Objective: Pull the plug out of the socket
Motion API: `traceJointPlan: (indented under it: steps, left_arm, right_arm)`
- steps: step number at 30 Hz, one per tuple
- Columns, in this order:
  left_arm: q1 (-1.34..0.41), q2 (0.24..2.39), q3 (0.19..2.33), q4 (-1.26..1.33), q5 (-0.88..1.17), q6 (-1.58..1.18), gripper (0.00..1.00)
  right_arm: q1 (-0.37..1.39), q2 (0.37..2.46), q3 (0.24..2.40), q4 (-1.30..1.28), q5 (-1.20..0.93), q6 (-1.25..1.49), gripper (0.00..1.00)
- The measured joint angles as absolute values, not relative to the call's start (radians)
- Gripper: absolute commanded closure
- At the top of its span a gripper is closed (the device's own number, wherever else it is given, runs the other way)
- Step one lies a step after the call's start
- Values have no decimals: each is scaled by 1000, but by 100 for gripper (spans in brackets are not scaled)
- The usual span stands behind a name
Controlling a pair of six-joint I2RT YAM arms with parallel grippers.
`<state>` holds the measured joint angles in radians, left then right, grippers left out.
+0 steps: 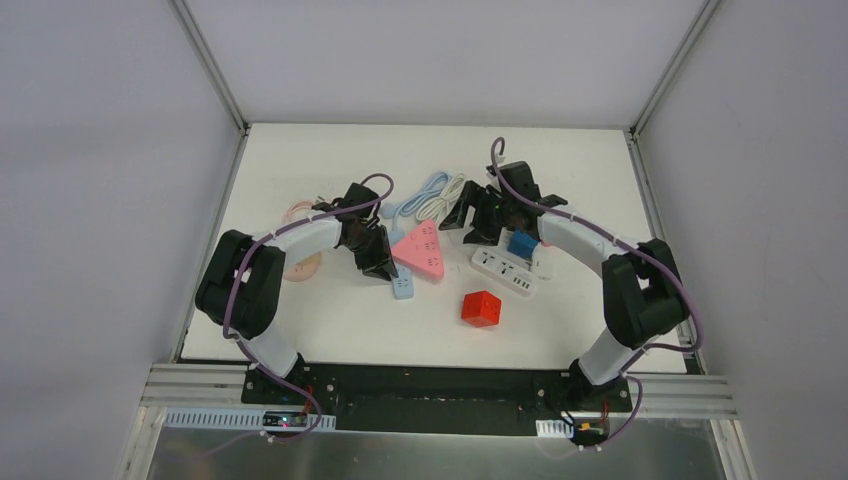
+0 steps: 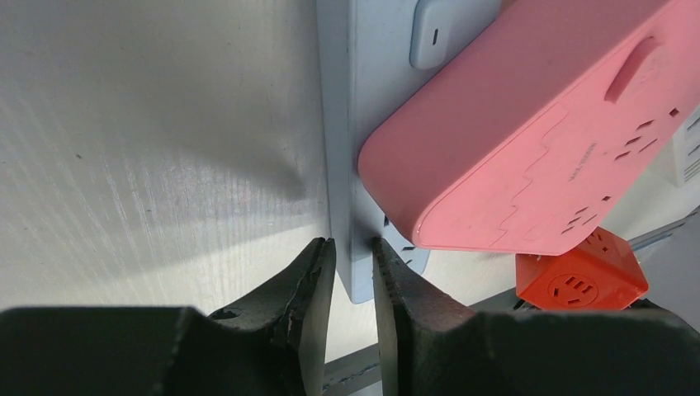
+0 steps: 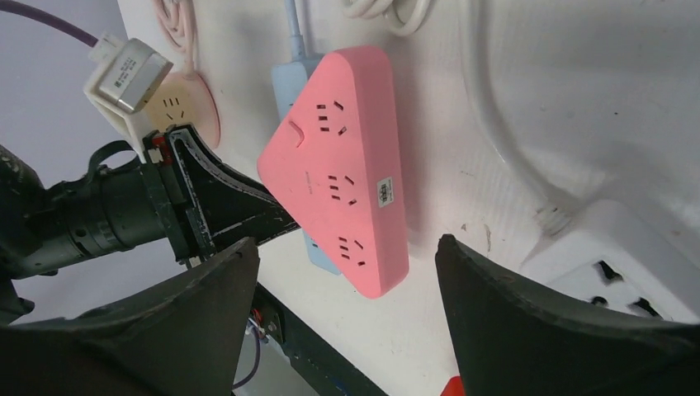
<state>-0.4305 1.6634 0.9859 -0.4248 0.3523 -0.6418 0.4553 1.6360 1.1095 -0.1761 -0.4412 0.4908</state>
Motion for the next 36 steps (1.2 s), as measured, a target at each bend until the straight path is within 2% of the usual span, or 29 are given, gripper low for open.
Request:
traceJointPlan:
  steps: [8, 16, 19, 21, 23, 24, 27, 30, 36]
  left_arm:
    - [-430, 1665, 977, -423, 336, -650, 78]
    - [-430, 1665, 975, -421, 336, -652, 78]
    - [-430, 1665, 975, -420, 336, -651, 76]
    - [-430, 1664, 975, -419, 336, -651, 74]
    - [-430, 1660, 970, -413, 336, -650, 71]
    - [-430, 1657, 966, -406, 336, -649, 68]
    - [-430, 1637, 949, -387, 332, -646, 58]
    - [-430, 1593, 916, -358, 308, -645, 49]
    - [-431, 1490, 829, -315, 232, -641, 40]
  right_arm:
    - [474, 1766, 1099, -92, -477, 501, 20]
    - [496, 1908, 1107, -49, -673, 554, 24]
    - [513, 1943, 1113, -6, -719, 579, 30]
    - [524, 1961, 1113, 32, -739, 600, 41]
    - [535, 1978, 1113, 78, -754, 628, 50]
    - [539, 1984, 1113, 98, -767, 641, 57]
    - [535, 1991, 1110, 175, -806, 686, 65]
    - [546, 1995, 1103, 281, -815, 741, 69]
    - [582, 2021, 1089, 406, -781, 833, 70]
